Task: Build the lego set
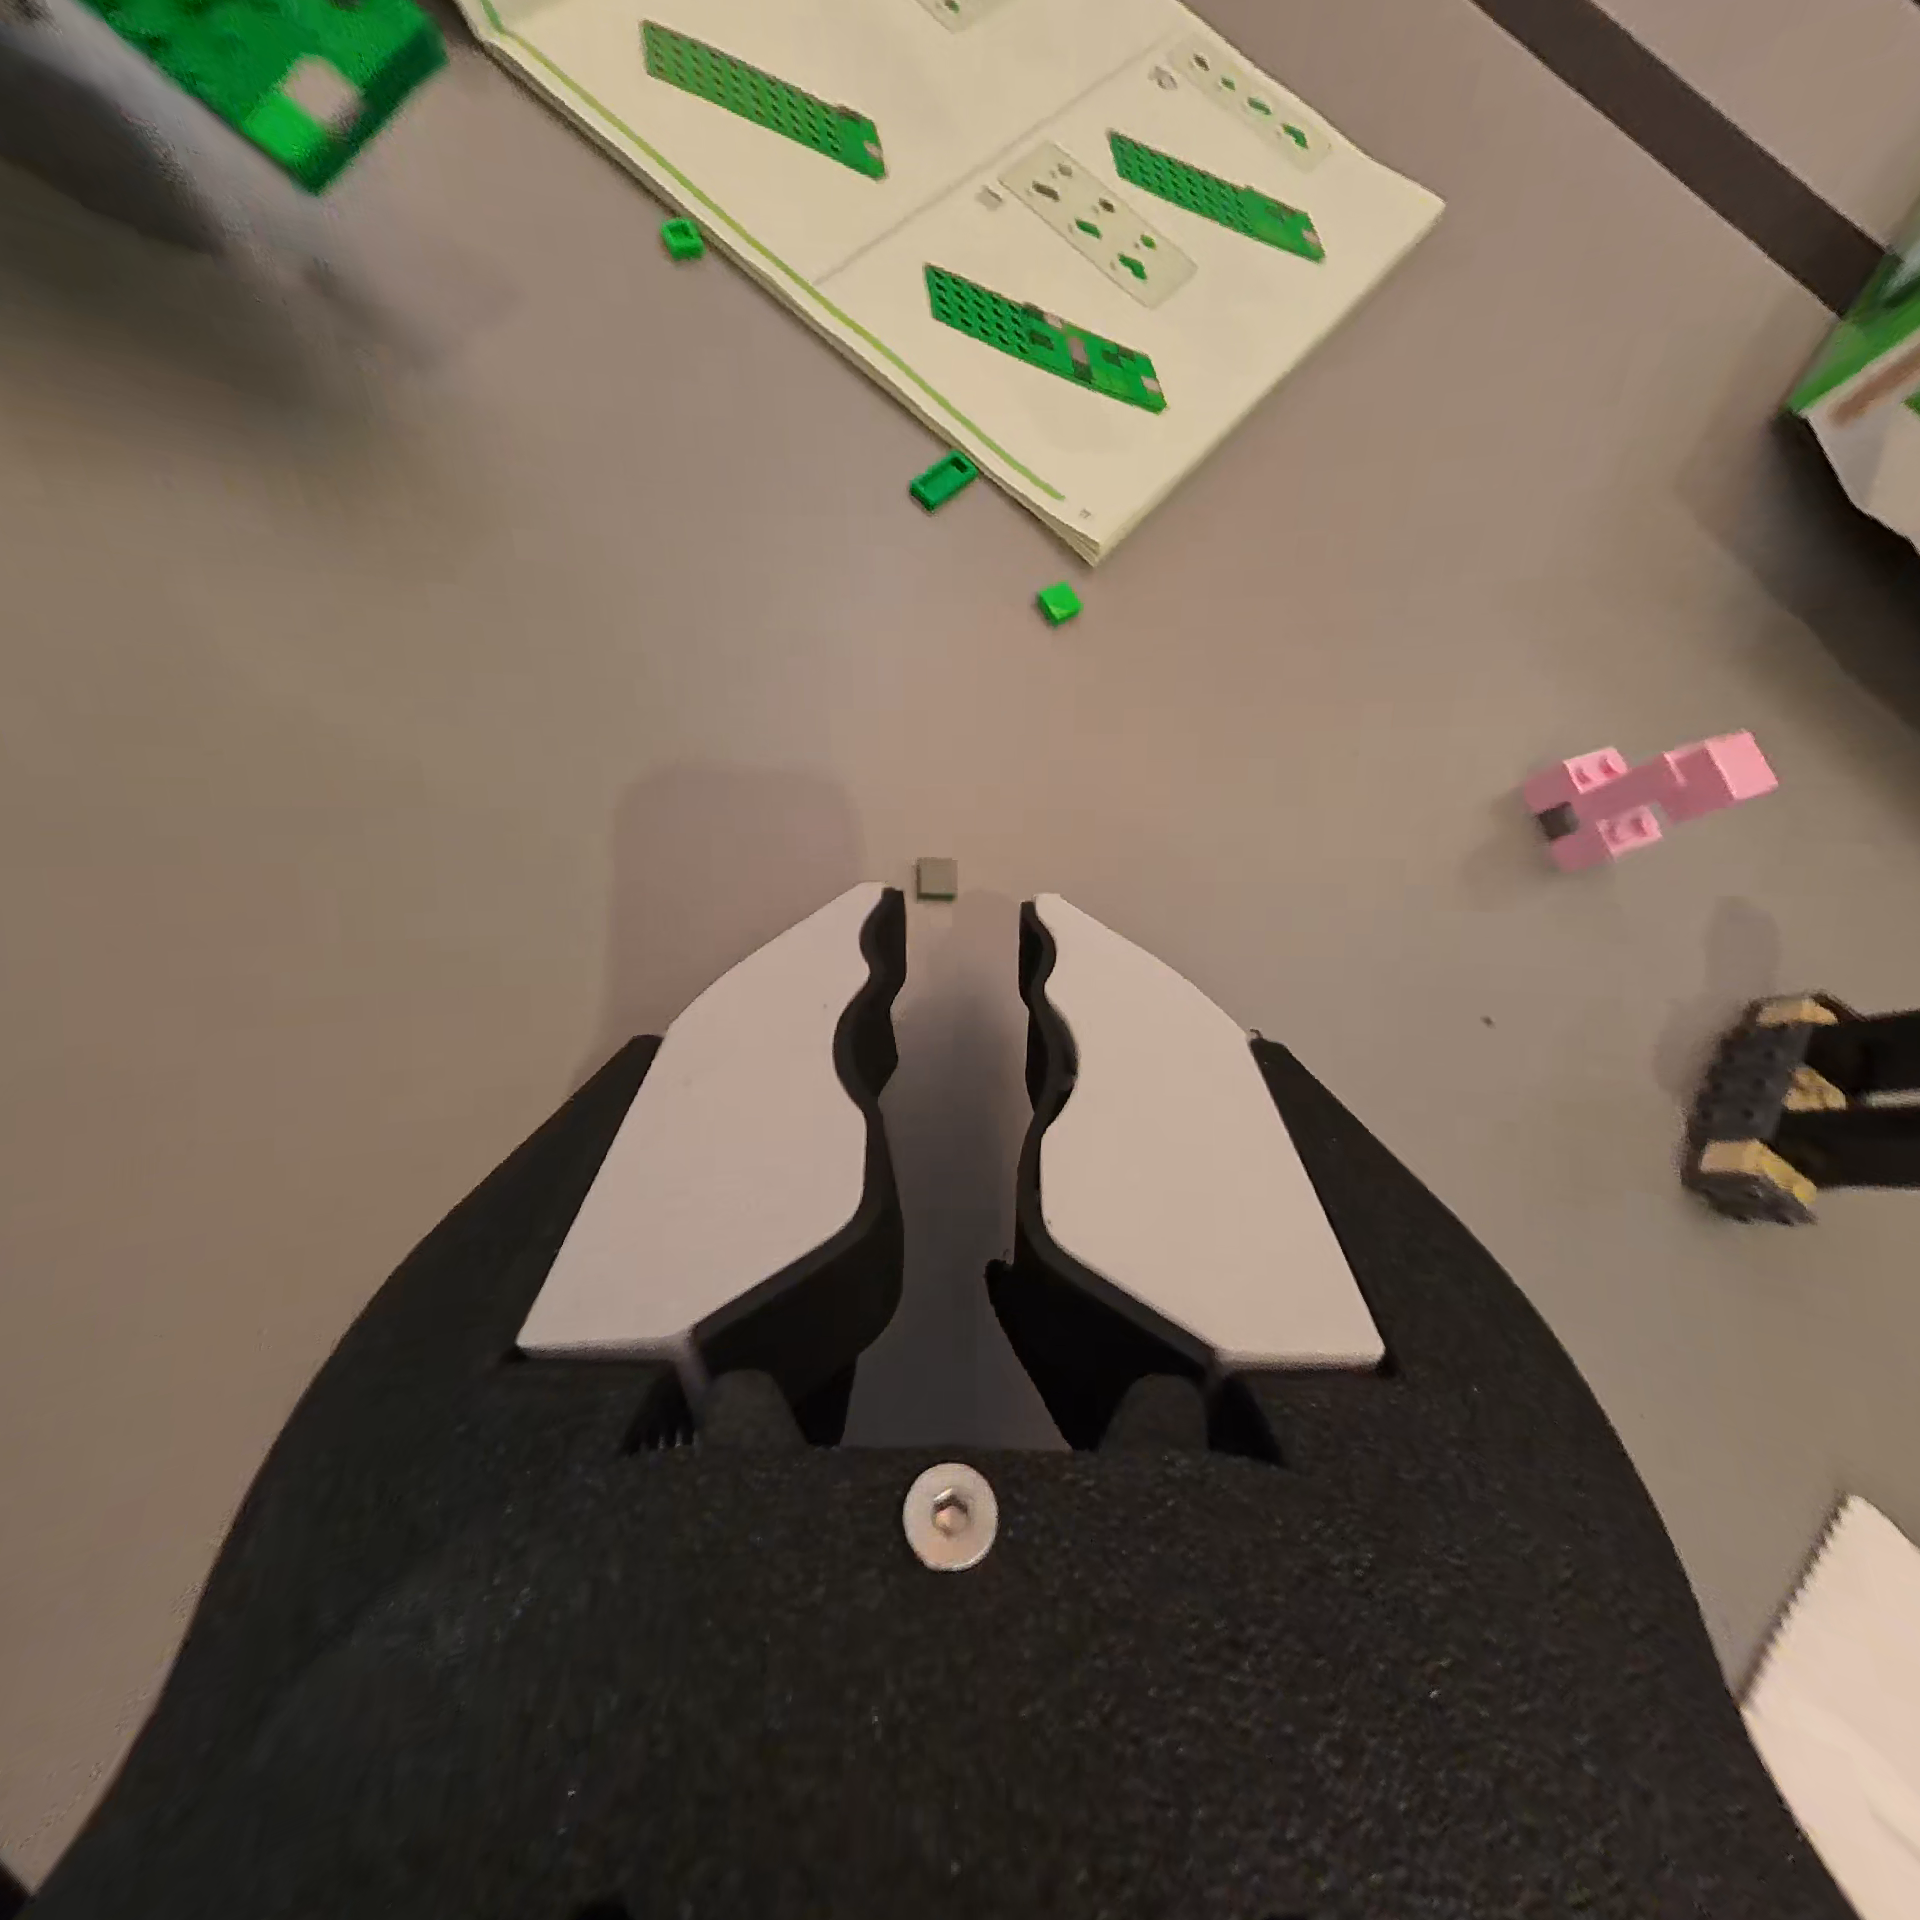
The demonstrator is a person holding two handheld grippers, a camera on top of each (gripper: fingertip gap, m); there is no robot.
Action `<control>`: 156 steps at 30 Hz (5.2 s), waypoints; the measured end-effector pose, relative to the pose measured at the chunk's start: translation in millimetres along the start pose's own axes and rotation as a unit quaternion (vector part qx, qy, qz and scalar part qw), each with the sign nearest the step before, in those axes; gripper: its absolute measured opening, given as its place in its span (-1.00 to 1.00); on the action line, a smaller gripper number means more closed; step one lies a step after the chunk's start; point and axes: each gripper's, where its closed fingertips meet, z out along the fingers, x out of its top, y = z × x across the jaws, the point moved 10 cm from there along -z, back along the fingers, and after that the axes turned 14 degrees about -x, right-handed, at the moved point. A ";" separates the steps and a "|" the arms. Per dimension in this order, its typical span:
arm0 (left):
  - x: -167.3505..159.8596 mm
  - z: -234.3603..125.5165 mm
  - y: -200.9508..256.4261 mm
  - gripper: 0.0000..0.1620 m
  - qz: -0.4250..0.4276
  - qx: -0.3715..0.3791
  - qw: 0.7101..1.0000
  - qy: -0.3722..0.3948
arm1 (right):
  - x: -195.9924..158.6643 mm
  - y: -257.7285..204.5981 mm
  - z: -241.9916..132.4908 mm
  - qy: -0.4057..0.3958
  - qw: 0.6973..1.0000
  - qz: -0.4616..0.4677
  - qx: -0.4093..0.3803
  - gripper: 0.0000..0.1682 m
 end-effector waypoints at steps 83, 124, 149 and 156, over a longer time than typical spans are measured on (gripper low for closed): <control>6.0 30.9 -4.1 -0.56 -0.049 0.086 0.992 0.075 | 119.8 -95.6 30.4 0.013 0.986 0.126 -0.110 -0.92; 6.1 28.1 -3.8 -0.56 -0.051 0.049 0.993 0.090 | 118.5 -85.9 22.8 0.015 0.995 0.018 -0.096 -0.81; 7.1 28.6 -1.2 -0.56 -0.032 0.018 0.995 0.093 | 110.0 -61.2 17.4 0.049 0.995 0.071 -0.047 -0.70; 8.7 31.1 5.0 -0.56 0.012 -0.033 0.995 0.090 | 89.4 -22.8 20.2 0.046 0.916 0.285 0.278 -0.51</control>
